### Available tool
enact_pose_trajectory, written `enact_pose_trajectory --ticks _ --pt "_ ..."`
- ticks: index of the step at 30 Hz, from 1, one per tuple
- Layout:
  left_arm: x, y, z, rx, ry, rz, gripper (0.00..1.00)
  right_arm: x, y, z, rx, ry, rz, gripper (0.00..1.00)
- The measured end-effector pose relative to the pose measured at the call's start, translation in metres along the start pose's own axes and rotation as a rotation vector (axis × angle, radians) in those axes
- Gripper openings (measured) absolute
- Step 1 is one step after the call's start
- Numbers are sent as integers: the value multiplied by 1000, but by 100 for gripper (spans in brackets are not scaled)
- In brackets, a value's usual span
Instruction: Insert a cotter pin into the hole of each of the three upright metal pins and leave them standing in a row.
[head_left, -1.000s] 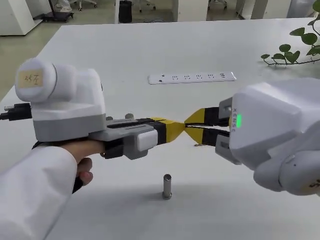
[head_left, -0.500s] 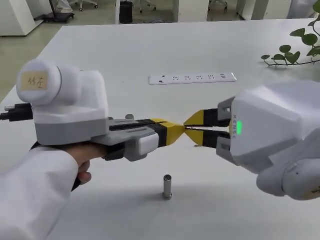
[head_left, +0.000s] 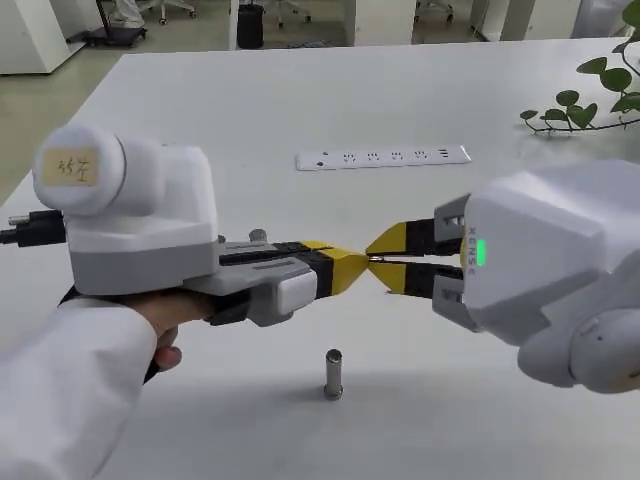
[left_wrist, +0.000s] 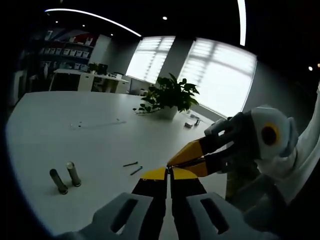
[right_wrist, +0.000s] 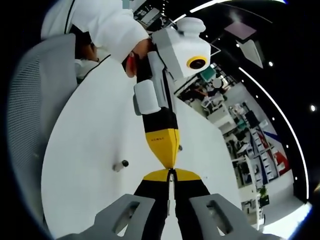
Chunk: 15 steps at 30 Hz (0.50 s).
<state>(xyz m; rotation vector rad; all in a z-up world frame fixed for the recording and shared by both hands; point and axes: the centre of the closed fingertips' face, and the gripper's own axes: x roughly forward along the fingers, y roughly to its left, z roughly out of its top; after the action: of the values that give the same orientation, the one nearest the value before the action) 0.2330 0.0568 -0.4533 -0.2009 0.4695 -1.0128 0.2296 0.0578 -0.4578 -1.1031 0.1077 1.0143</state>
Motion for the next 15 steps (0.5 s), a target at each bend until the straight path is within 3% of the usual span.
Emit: enact_pose_trajectory --ticks 8,12,14,15 --pt "-6 3 -8 50 32 30 0 0 -1 -7 55 6 5 9" --pt "-11 4 -13 110 57 41 0 1 14 -32 206 64 93 19" --pt "-14 3 -14 158 63 33 0 0 22 -39 312 49 139 21" --pt "-15 3 -16 183 69 31 0 -1 20 -39 351 14 129 23"
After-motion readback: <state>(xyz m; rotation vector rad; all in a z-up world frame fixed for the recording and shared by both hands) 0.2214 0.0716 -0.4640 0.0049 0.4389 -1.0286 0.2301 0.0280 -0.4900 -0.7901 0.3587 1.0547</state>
